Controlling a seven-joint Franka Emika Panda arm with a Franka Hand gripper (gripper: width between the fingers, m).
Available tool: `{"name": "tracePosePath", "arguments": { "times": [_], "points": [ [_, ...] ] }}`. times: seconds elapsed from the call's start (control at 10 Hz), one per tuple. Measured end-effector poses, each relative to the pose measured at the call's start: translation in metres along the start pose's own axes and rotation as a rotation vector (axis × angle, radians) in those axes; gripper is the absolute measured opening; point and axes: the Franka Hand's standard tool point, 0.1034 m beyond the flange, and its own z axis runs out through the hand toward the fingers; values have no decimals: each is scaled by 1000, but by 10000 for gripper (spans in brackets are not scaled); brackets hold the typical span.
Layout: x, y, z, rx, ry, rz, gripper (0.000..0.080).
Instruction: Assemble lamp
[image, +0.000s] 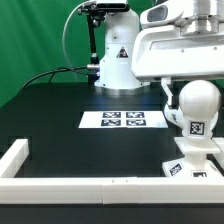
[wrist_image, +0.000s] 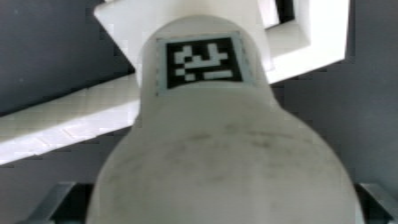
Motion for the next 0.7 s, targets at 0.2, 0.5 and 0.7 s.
{"name": "tracePosePath", "arguments": {
  "times": [0.2, 0.5, 0.7],
  "points": [
    [1, -2, 0, 7, 21, -4, 574],
    [1, -2, 1, 6, 19, -10, 672],
    [5, 2, -4, -1, -17, -19, 691]
  ]
}}
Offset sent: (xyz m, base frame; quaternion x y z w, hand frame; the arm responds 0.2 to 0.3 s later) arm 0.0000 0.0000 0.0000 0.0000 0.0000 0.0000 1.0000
